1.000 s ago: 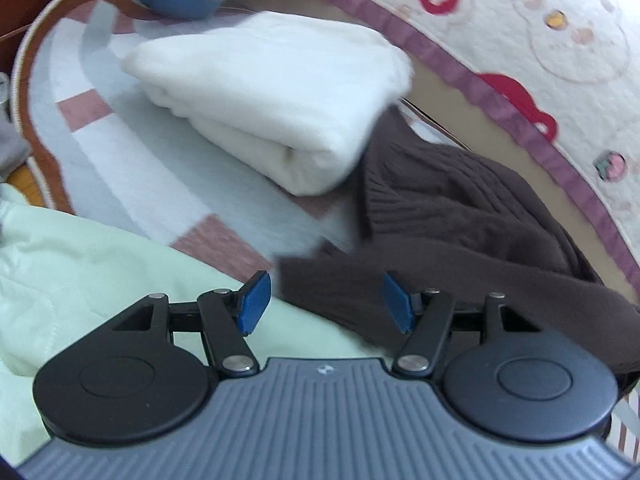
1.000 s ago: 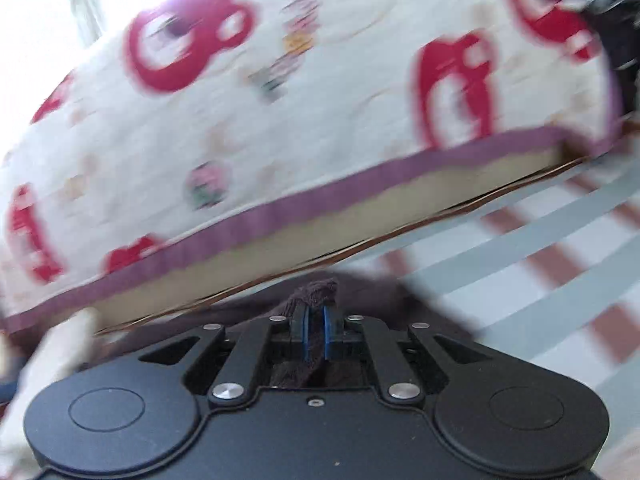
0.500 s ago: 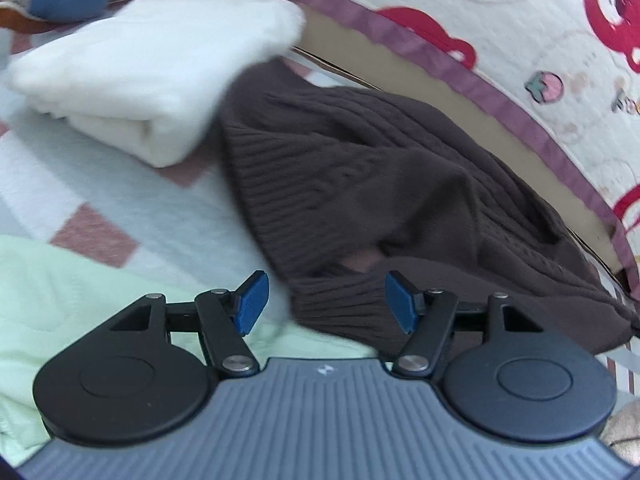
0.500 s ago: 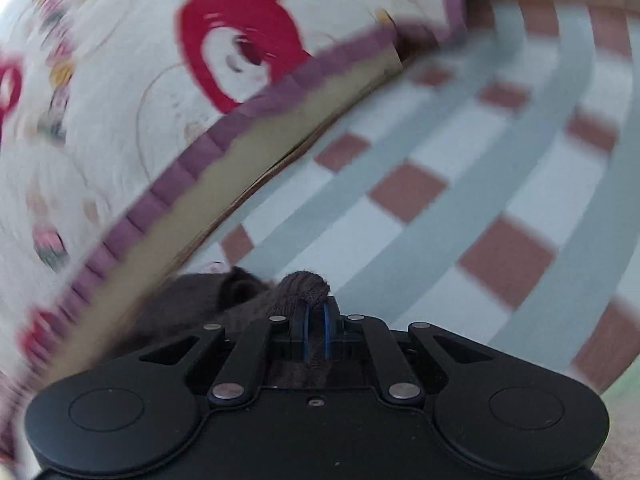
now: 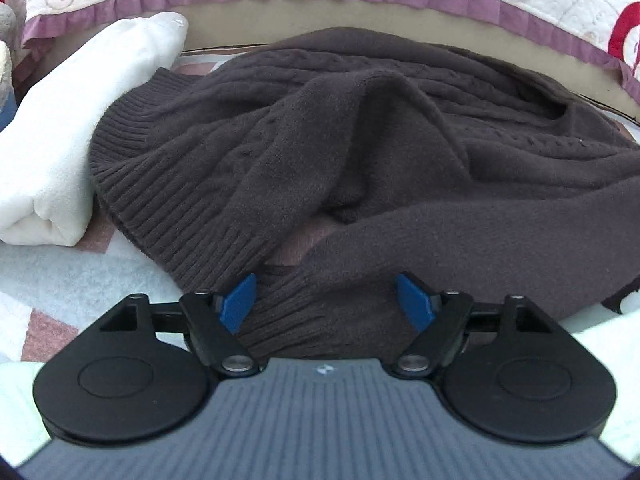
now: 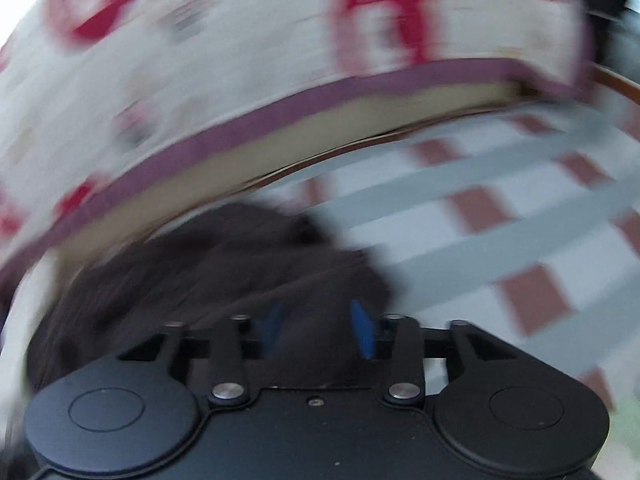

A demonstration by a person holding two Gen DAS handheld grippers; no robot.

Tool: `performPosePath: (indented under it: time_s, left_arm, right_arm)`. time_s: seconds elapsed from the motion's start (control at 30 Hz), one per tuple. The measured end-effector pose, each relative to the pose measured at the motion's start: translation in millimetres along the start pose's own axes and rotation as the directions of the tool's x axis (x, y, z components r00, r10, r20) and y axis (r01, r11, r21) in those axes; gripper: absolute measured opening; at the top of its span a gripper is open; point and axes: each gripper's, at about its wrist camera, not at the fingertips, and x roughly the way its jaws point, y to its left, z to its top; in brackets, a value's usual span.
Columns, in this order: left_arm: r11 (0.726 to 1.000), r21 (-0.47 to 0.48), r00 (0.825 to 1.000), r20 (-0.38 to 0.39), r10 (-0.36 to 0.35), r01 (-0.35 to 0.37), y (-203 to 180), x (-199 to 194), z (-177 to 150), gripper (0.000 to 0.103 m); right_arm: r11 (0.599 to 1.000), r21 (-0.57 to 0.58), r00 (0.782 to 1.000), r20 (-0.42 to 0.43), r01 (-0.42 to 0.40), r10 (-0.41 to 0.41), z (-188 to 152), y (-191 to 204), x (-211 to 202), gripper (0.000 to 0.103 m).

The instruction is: Fold clothes

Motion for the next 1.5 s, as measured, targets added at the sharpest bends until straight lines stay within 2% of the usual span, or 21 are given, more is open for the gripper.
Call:
performPosePath:
  time_s: [0.1,0.13,0.2,0.23,0.27,0.3,0.33,0.47,0.57,0.7,0.8,0.87,0.97,1.03,1.07,1.1,1.17,1.23,1.37,1.47,1.5]
  left_arm:
    - [1.0,-0.027,1.0,0.014,-0.012,0.012,2.5,2.4,-3.9,0.086]
    - [1.0,-0.024,1.0,0.017,-0.015,0.016,2.9,3.5,-4.7,0.086]
    - [1.0,-0.01,0.999,0.017,-0.029,0.029,2.8,5.9,-5.1,0.084]
    - [0.999,-0.005,0.999,0.023,-0.039,0.04,2.7,7.8,-3.3,0.067]
    - [0.998,-0.007,0.998,0.038,-0.057,0.057,2.8,5.1,-1.0,0.037]
    - [0.997,-0.016,0.995,0.059,-0.078,0.079,2.6,-3.5,0.5,0.021]
    - [0.995,-0.025,0.992,0.081,-0.099,0.101,2.5,-12.2,2.0,0.015]
    - [0.987,-0.058,0.976,0.165,-0.14,0.151,-0.3,-51.7,0.9,0.015]
    - [0.975,-0.089,0.961,0.208,-0.184,0.206,-0.7,-81.0,-4.5,0.014]
    - [0.943,-0.102,0.928,0.241,-0.284,0.316,2.9,-116.1,-12.0,0.014]
    - [0.947,-0.072,0.93,0.227,-0.29,0.313,6.8,-138.2,-15.4,0.014]
    - [0.972,-0.069,0.957,0.205,-0.206,0.225,16.3,-149.9,-22.4,0.014]
    - [0.96,-0.163,0.968,0.144,-0.207,0.229,41.5,-157.8,-43.6,0.014]
    - [0.95,-0.208,0.971,0.106,-0.214,0.232,50.9,-157.6,-54.4,0.015]
    - [0.947,-0.224,0.972,0.088,-0.216,0.231,54.4,-157.1,-59.2,0.017]
    - [0.943,-0.24,0.973,0.07,-0.218,0.228,57.9,-156.5,-63.9,0.018]
    - [0.936,-0.273,0.974,0.035,-0.222,0.223,65.0,-155.4,-73.3,0.033]
    - [0.943,-0.292,0.986,0.015,-0.164,0.161,74.8,-152.7,-76.6,0.046]
    - [0.963,-0.268,0.999,0.017,-0.028,0.031,88.2,-139.6,-57.2,0.05]
    - [0.988,-0.116,0.992,0.054,0.111,-0.104,75.7,-116.3,-34.0,0.054]
    - [0.989,-0.064,0.988,0.071,0.138,-0.134,70.3,-106.5,-26.6,0.054]
  right_arm:
    - [0.959,-0.263,0.994,-0.069,-0.1,0.085,-22.4,50.3,20.9,0.055]
    - [0.911,-0.399,0.993,-0.094,-0.107,0.075,-35.5,70.0,29.6,0.064]
    - [0.756,-0.642,0.989,-0.139,-0.125,0.045,-61.8,109.4,47.1,0.062]
    - [0.654,-0.744,0.987,-0.158,-0.136,0.025,-74.9,129.0,55.9,0.063]
    - [0.598,-0.791,0.988,-0.152,-0.127,0.008,-83.6,140.1,61.5,0.063]
    - [0.547,-0.829,0.99,-0.143,-0.116,-0.007,-91.7,150.0,66.8,0.062]
    - [0.552,-0.823,0.988,-0.152,-0.132,0.01,-91.7,155.9,69.6,0.063]
    - [0.664,-0.698,0.962,-0.229,-0.267,0.146,-69.5,158.5,76.2,0.064]
    - [0.67,-0.681,0.955,-0.209,-0.296,0.21,-68.5,165.4,78.0,0.065]
    - [0.685,-0.706,0.977,-0.05,-0.181,0.207,-62.4,178.0,83.4,0.073]
    - [0.727,-0.631,0.96,-0.12,-0.271,0.254,-45.2,180.8,95.8,0.073]
    - [0.757,-0.529,0.919,-0.298,-0.384,0.258,-36.6,178.5,118.1,0.082]
    - [0.842,-0.31,0.786,-0.585,-0.442,0.198,-42.4,164.0,158.9,0.081]
    - [0.802,-0.285,0.696,-0.687,-0.525,0.211,-60.6,160.0,160.6,0.074]
    - [0.779,-0.288,0.667,-0.714,-0.557,0.213,-70.2,158.4,155.4,0.071]
    - [0.763,-0.291,0.652,-0.727,-0.578,0.216,-77.4,156.3,148.7,0.064]
    - [0.717,-0.339,0.654,-0.726,-0.609,0.212,-87.0,152.5,133.2,0.053]
    - [0.703,-0.347,0.647,-0.733,-0.621,0.209,-89.4,145.9,123.0,0.033]
    - [0.704,-0.304,0.587,-0.786,-0.642,0.195,-83.3,130.8,112.7,0.021]
    - [0.696,-0.299,0.543,-0.826,-0.653,0.155,-82.6,121.2,103.8,0.02]
    - [0.692,-0.321,0.545,-0.829,-0.647,0.125,-86.1,117.4,99.1,0.02]
